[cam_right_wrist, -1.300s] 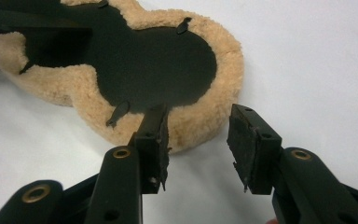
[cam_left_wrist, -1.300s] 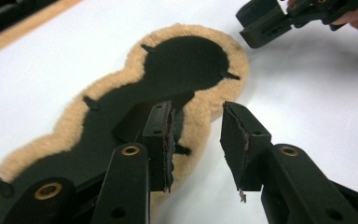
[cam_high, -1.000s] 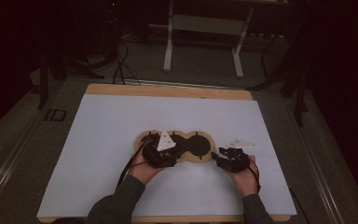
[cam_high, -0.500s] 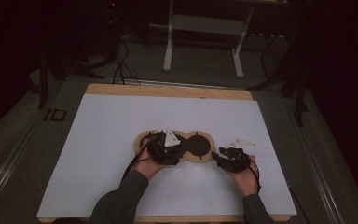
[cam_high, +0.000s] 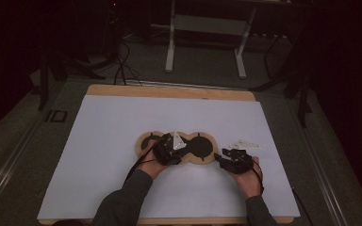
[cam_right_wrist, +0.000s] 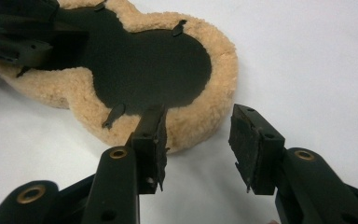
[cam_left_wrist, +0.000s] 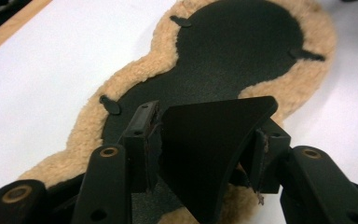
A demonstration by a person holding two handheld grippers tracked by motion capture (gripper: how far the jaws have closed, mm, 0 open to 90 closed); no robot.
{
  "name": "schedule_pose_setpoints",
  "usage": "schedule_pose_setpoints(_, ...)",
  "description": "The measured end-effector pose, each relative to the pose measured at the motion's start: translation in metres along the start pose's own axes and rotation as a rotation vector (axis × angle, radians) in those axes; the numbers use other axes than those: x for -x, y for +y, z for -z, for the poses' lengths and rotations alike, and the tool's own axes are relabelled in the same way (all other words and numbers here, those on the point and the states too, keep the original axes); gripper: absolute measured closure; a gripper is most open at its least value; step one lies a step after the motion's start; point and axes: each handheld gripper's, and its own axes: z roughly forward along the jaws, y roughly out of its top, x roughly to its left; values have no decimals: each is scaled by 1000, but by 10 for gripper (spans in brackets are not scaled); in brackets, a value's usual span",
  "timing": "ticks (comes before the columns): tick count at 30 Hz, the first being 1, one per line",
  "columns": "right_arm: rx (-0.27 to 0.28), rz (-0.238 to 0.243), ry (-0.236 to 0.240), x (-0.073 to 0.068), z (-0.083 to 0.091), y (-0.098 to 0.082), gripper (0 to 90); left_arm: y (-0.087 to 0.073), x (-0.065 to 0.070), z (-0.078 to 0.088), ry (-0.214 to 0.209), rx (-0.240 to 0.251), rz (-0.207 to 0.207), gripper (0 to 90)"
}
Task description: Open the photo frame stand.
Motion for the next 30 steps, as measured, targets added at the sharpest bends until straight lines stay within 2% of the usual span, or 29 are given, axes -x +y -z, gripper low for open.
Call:
schedule_pose_setpoints(7,1,-2,0,0,0,0,554,2,1,0,14,5,-21,602)
schedule_pose_setpoints(13,-1,-5,3,0,1,0,547,6,3,3,52,12,-52,681)
schedule_pose_setpoints(30,2,-25,17,1,3,2,510,4,-5,6,29,68,1,715)
